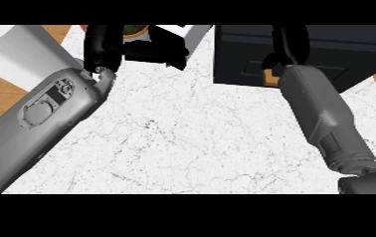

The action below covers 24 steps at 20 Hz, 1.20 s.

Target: Pick up the can, place it into the drawer and close the drawer

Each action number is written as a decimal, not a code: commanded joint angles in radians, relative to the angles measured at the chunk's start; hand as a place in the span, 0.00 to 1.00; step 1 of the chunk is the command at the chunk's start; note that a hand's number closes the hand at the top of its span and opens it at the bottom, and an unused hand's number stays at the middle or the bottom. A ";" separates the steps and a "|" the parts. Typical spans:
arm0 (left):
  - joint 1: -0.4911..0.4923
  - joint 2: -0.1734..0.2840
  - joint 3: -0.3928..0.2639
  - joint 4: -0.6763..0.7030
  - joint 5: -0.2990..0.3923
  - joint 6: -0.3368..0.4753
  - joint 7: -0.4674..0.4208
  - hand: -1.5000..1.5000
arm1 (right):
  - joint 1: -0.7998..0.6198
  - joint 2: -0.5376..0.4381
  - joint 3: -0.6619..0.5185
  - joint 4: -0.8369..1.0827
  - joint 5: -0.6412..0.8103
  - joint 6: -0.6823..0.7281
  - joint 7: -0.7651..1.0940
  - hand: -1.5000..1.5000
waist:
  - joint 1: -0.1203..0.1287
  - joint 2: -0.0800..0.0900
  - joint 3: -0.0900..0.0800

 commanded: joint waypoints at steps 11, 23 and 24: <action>0.109 0.049 0.031 -0.092 -0.023 -0.034 -0.029 0.00 | -0.130 0.015 -0.145 0.071 -0.149 0.012 -0.153 0.00 | 0.009 0.012 0.010; 0.198 0.025 0.031 -0.120 -0.042 -0.011 -0.058 0.00 | -0.196 0.124 -0.378 0.028 -0.433 0.149 -0.344 0.00 | -0.022 -0.004 0.008; 0.210 0.060 0.050 -0.119 -0.039 -0.024 -0.057 0.00 | -0.162 0.122 -0.406 0.023 -0.468 0.156 -0.393 0.00 | -0.021 -0.003 0.008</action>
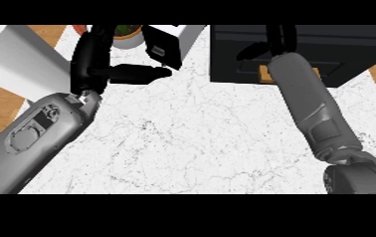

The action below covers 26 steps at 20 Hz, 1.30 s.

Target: Pick up the can, place it into the drawer and close the drawer

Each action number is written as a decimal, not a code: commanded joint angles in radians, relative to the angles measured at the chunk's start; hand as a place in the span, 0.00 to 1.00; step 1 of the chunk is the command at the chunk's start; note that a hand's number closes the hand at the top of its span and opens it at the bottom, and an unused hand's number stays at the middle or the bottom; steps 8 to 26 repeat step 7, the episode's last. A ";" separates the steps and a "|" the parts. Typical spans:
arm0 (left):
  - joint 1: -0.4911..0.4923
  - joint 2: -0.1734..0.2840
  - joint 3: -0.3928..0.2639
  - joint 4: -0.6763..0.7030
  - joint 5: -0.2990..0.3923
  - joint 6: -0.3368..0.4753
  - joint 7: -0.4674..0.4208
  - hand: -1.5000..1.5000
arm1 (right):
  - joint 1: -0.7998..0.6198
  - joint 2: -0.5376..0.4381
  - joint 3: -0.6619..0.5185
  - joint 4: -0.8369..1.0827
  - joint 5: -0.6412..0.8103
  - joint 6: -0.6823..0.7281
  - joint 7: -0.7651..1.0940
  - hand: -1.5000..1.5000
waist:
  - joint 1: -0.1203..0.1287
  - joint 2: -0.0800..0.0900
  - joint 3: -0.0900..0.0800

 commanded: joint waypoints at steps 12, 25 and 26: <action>0.085 0.023 0.030 -0.077 -0.021 -0.005 0.002 0.00 | -0.086 0.025 -0.168 -0.017 -0.221 0.109 -0.047 0.00 | 0.002 -0.013 -0.005; 0.085 0.023 0.030 -0.077 -0.021 -0.005 0.002 0.00 | -0.086 0.025 -0.168 -0.017 -0.221 0.109 -0.047 0.00 | 0.002 -0.013 -0.005; 0.085 0.023 0.030 -0.077 -0.021 -0.005 0.002 0.00 | -0.086 0.025 -0.168 -0.017 -0.221 0.109 -0.047 0.00 | 0.002 -0.013 -0.005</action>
